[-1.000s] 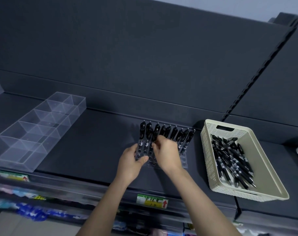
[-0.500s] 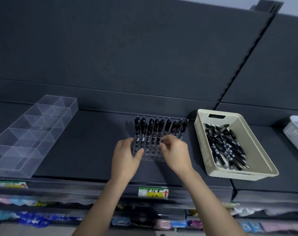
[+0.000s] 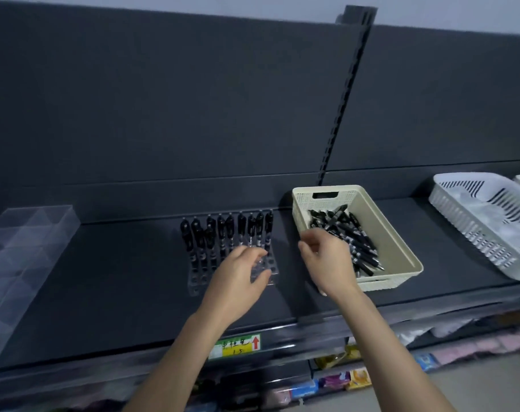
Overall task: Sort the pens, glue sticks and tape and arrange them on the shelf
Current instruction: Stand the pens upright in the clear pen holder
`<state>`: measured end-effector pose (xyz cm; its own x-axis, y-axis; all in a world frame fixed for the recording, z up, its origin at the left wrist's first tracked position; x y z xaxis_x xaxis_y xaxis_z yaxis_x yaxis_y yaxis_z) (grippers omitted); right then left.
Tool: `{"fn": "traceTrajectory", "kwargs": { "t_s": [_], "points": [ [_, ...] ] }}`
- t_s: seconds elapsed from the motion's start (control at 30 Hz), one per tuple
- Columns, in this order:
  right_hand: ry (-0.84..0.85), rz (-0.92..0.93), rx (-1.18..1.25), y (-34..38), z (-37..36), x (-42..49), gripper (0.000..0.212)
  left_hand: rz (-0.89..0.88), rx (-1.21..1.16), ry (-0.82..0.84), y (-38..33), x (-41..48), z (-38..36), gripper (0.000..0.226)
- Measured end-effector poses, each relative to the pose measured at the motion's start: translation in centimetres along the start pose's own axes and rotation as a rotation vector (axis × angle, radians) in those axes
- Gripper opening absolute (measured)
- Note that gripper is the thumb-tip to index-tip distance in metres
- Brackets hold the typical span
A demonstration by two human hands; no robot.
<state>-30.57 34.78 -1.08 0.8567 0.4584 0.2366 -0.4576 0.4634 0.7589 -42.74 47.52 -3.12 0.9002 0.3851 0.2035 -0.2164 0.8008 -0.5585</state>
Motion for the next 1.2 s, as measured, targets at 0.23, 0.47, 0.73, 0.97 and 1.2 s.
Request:
{"fn": "traceTrajectory", "kwargs": {
  "t_s": [0.23,0.47,0.73,0.97,1.2],
  "points": [
    [-0.013,-0.052,-0.038,-5.6,6.2,3.2,0.021,-0.082,-0.006,-0.006,-6.4,4.5,-3.5,0.035],
    [-0.032,0.052,-0.116,-10.4,10.6,7.6,0.015,0.030,0.073,0.152,-10.6,9.1,-8.8,0.047],
    [0.003,0.153,-0.163,-13.7,10.2,10.1,0.028,0.299,0.306,0.184,-11.2,12.6,-13.1,0.027],
    [0.038,-0.061,0.038,-16.2,10.7,10.5,0.042,0.447,0.418,0.203,-11.1,13.5,-15.5,0.046],
    [0.034,-0.143,0.161,-16.7,10.8,10.7,0.044,0.561,0.332,0.272,-11.2,13.5,-16.4,0.094]
  ]
}}
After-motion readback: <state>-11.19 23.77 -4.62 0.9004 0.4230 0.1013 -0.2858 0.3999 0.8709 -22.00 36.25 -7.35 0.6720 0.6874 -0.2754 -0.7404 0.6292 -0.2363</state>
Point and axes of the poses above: each hand's wrist, its own x-axis towards the middle knuckle, its own z-axis out of the back of the hand, y = z × x, the point moved 6 cm from there along x, towards the middle knuckle, and after that the axes turned 10 degrees about x, right-handed, at the moved point
